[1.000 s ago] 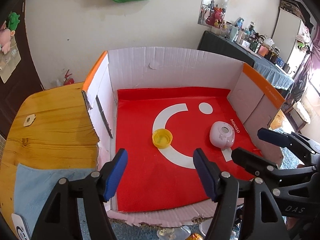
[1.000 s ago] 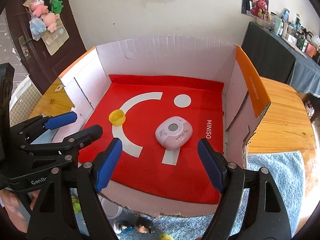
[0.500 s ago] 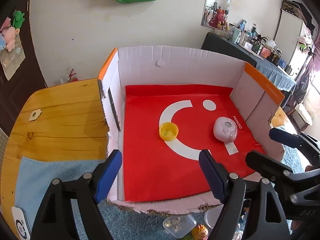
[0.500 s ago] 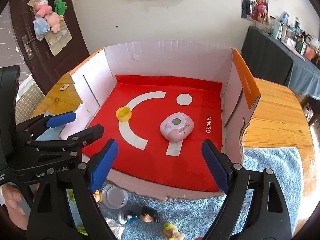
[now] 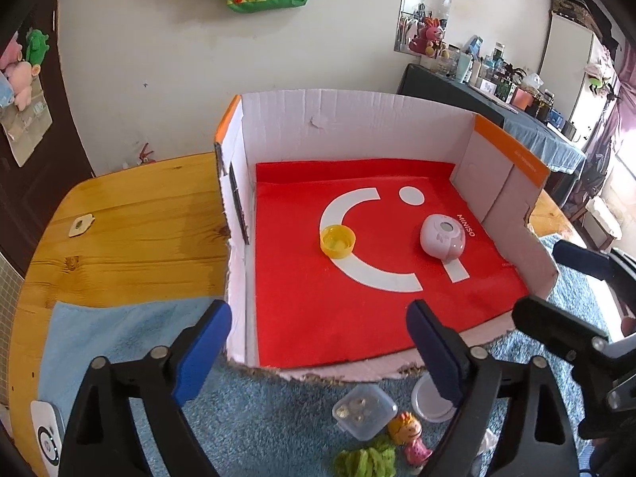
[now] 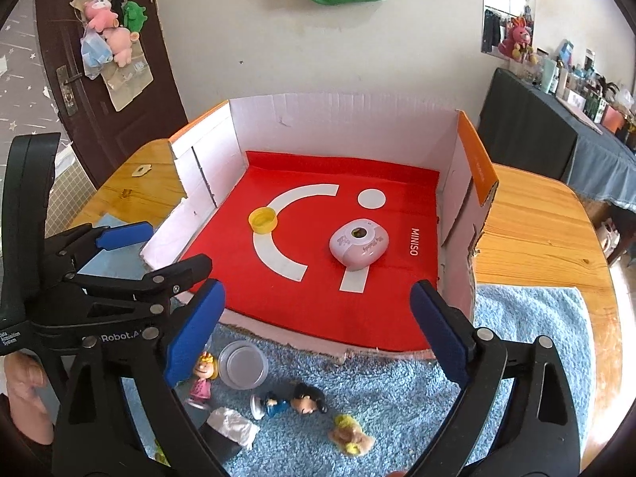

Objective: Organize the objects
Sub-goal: 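Withdraw both open tools from the box back toward the towel, then grasp the green pom-pom with the left tool while the right tool grasps the yellow-haired figurine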

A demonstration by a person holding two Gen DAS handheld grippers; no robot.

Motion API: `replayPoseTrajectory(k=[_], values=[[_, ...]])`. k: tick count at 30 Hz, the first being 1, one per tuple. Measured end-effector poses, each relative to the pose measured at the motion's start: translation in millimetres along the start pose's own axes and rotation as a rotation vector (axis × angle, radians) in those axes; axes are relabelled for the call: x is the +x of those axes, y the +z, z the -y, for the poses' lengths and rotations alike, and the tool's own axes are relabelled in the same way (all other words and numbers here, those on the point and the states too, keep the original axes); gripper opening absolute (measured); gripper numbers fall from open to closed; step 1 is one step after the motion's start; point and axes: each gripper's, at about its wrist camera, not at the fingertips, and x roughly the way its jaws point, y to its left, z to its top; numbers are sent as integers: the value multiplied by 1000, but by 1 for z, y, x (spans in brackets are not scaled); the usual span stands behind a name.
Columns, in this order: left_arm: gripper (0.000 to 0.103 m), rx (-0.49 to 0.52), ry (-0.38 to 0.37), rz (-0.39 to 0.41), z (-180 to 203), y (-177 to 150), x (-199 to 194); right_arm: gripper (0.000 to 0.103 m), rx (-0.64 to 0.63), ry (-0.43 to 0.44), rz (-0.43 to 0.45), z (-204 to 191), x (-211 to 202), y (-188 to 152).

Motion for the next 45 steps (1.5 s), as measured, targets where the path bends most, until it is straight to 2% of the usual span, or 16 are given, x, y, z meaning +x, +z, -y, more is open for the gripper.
replayPoseTrajectory(k=[21,45], values=[[96,-2,-2,6,-2,-32,-20,98,-6,-2,17,-8,-16,-24],[96,-17,-18,-40,3,-74,-20,98,9,-22,-35,-6,-14,-72]])
